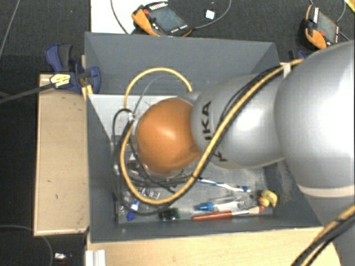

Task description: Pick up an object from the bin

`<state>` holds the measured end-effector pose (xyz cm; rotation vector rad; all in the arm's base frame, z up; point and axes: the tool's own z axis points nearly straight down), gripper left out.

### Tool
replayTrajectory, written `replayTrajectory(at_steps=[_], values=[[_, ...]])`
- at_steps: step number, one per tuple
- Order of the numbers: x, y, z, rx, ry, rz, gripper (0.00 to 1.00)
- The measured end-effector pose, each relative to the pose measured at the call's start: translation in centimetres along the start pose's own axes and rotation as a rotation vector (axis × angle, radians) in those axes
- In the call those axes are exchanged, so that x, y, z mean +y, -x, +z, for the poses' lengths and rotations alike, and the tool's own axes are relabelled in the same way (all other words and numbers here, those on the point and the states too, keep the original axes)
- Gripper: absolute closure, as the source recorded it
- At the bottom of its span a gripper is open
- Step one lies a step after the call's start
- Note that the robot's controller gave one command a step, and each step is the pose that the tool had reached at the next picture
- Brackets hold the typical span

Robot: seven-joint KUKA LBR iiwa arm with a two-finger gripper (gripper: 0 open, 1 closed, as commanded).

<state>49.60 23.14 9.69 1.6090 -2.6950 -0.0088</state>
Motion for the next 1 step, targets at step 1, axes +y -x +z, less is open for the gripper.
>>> replayTrajectory(at_steps=[1], values=[[-0.02, 0.08, -2.81, -0.003, -0.001, 0.003, 1.00]])
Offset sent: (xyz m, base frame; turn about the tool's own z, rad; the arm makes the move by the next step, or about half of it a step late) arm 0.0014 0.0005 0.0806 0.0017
